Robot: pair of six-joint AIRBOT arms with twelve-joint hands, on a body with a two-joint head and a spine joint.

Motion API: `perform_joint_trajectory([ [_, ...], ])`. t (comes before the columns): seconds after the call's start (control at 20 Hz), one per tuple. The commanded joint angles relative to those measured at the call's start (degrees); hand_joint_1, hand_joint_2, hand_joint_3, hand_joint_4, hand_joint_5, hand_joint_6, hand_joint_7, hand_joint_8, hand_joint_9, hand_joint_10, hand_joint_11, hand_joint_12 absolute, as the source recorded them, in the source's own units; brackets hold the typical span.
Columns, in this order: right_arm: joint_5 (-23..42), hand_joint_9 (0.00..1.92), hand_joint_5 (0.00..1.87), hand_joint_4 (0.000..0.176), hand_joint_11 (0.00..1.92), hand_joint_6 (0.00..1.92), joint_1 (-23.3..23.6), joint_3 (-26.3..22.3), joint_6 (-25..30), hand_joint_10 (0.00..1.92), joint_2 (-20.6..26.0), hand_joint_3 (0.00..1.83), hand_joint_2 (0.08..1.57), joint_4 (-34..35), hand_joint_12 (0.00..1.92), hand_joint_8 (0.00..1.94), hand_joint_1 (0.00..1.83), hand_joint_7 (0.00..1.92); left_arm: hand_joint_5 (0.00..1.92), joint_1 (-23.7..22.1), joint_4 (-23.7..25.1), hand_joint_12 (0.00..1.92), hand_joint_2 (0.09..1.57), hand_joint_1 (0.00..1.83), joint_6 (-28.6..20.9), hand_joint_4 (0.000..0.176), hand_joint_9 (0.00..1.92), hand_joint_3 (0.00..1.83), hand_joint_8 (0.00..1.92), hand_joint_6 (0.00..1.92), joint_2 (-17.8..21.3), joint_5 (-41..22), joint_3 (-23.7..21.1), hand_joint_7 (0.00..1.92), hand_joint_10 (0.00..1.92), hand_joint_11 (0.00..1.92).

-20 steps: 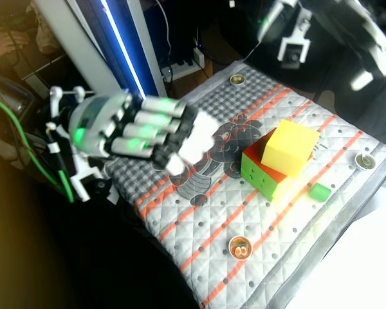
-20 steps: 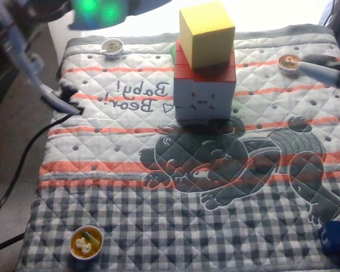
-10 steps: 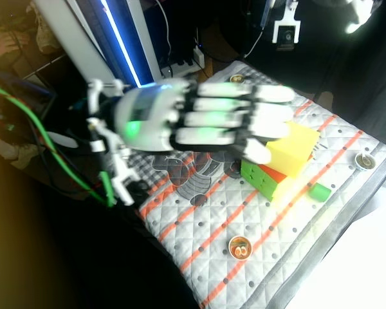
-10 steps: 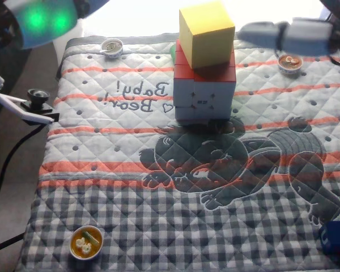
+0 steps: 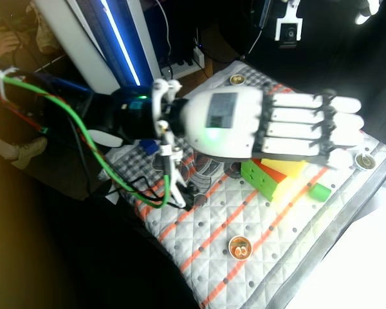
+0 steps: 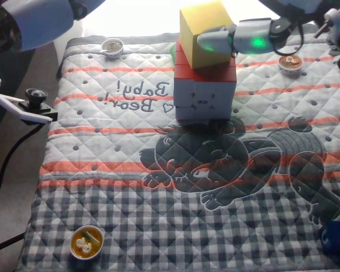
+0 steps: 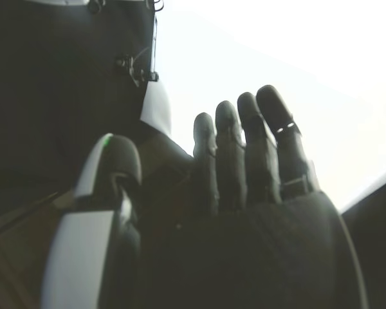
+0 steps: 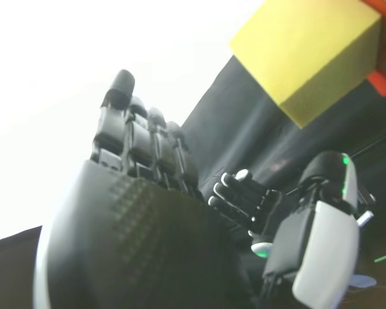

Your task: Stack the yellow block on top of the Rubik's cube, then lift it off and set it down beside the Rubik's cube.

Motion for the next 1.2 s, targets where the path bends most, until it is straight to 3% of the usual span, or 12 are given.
perform_joint_trajectory([
  [0.0, 5.3, 0.01, 0.07, 0.0, 0.0, 0.27, 1.1, 0.5, 0.0, 0.51, -0.4, 0.0, 1.0, -0.3, 1.43, 0.0, 0.64, 0.19, 0.48, -0.7, 1.5, 1.51, 1.26, 0.69, -0.4, 0.0, 0.16, 0.0, 0.03, 0.04, 0.0, 7.1, -0.1, 0.48, 0.76, 0.0],
  [0.05, 4.6, 0.0, 0.02, 0.0, 0.0, 0.11, 1.3, 1.1, 0.0, 0.24, -1.2, 0.01, 1.07, -0.3, 1.02, 0.0, 0.55, 0.06, 0.48, -0.7, 1.5, 1.5, 1.28, 0.7, -0.4, 0.0, 0.13, 0.0, 0.02, 0.04, -0.1, 7.2, -0.1, 0.47, 0.78, 0.0],
  [0.2, 2.0, 0.0, 0.05, 0.0, 0.0, 0.01, 1.5, 2.9, 0.0, 0.03, -2.9, 0.0, 1.11, 0.0, 0.19, 0.0, 0.51, 0.02, 0.46, -0.8, 1.5, 1.4, 1.31, 0.66, -0.4, 0.0, 0.11, 0.01, 0.02, 0.04, -0.2, 7.7, -0.1, 0.47, 0.76, 0.0],
  [0.4, -0.6, 0.0, 0.09, 0.0, 0.0, 0.01, 1.6, 4.8, 0.0, 0.0, -4.5, 0.0, 0.98, 1.0, 0.0, 0.0, 0.45, 0.01, 0.46, -0.8, 2.0, 1.35, 1.31, 0.71, -0.4, 0.0, 0.2, 0.0, 0.02, 0.14, -0.3, 8.0, -0.3, 0.49, 0.55, 0.0],
  [0.5, -1.3, 0.1, 0.24, 0.0, 0.0, 0.0, 1.6, 5.1, 0.0, 0.0, -4.7, 0.0, 0.88, 1.1, 0.31, 0.0, 0.5, 0.12, 0.44, -0.9, 2.1, 1.34, 1.31, 0.69, -0.5, 0.0, 0.27, 0.0, 0.01, 0.17, -0.3, 8.2, -0.4, 0.5, 0.41, 0.0],
  [0.55, -1.4, 0.26, 0.22, 0.0, 0.0, 0.0, 1.6, 5.1, 0.0, 0.33, -4.7, 0.02, 0.89, 1.1, 1.12, 0.06, 0.67, 0.36, 0.46, -0.8, 2.1, 1.38, 1.31, 0.73, -0.5, 0.0, 0.29, 0.0, 0.02, 0.18, -0.3, 8.3, -0.5, 0.52, 0.39, 0.0],
  [0.6, -1.4, 0.4, 0.31, 0.0, 0.07, 0.01, 1.6, 5.1, 0.0, 0.63, -4.7, 0.02, 1.01, 1.1, 1.48, 0.11, 0.71, 0.59, 0.47, -0.7, 2.1, 1.4, 1.31, 0.77, -0.7, 0.0, 0.29, 0.0, 0.02, 0.19, -0.3, 8.3, -0.5, 0.53, 0.39, 0.0],
  [0.65, -1.4, 0.48, 0.41, 0.0, 0.16, 0.01, 1.6, 5.1, 0.0, 0.8, -4.7, 0.01, 1.05, 1.1, 1.56, 0.13, 0.78, 0.72, 0.47, -0.7, 2.1, 1.41, 1.31, 0.79, -0.8, 0.0, 0.29, 0.0, 0.02, 0.19, -0.3, 8.4, -0.5, 0.54, 0.39, 0.0],
  [0.75, -1.4, 0.73, 0.73, 0.0, 0.57, 0.14, 1.6, 5.1, 0.0, 1.19, -4.7, 0.0, 1.14, 1.1, 1.61, 0.61, 1.08, 0.87, 0.49, -0.6, 2.1, 1.42, 1.31, 0.77, -0.9, 0.0, 0.33, 0.0, 0.03, 0.2, -0.3, 8.5, -0.5, 0.56, 0.4, 0.0],
  [0.8, -1.4, 0.76, 0.77, 0.0, 0.68, 0.91, 1.6, 5.1, 0.0, 1.36, -4.7, 0.0, 1.18, 1.1, 1.67, 1.17, 1.2, 0.91, 0.49, -0.6, 2.1, 1.43, 1.31, 0.78, -0.9, 0.0, 0.33, 0.0, 0.03, 0.2, -0.3, 8.6, -0.6, 0.57, 0.4, 0.0],
  [0.85, -1.4, 0.79, 0.7, 0.0, 0.69, 1.2, 1.6, 5.1, 0.0, 1.41, -4.7, 0.01, 1.21, 1.1, 1.72, 1.33, 1.2, 0.88, 0.5, -0.6, 2.1, 1.43, 1.31, 0.79, -0.9, 0.0, 0.33, 0.0, 0.02, 0.2, -0.3, 8.6, -0.6, 0.57, 0.39, 0.0],
  [1.15, -1.0, 0.69, 0.65, 0.0, 0.58, 1.41, 2.9, 5.2, 0.0, 1.53, -4.6, 0.0, 1.26, 1.1, 1.88, 1.4, 1.17, 0.8, 0.52, -0.3, 1.6, 1.47, 1.31, 0.86, -0.9, 0.0, 0.32, 0.0, 0.02, 0.21, -0.3, 8.8, -0.6, 0.58, 0.42, 0.0],
])
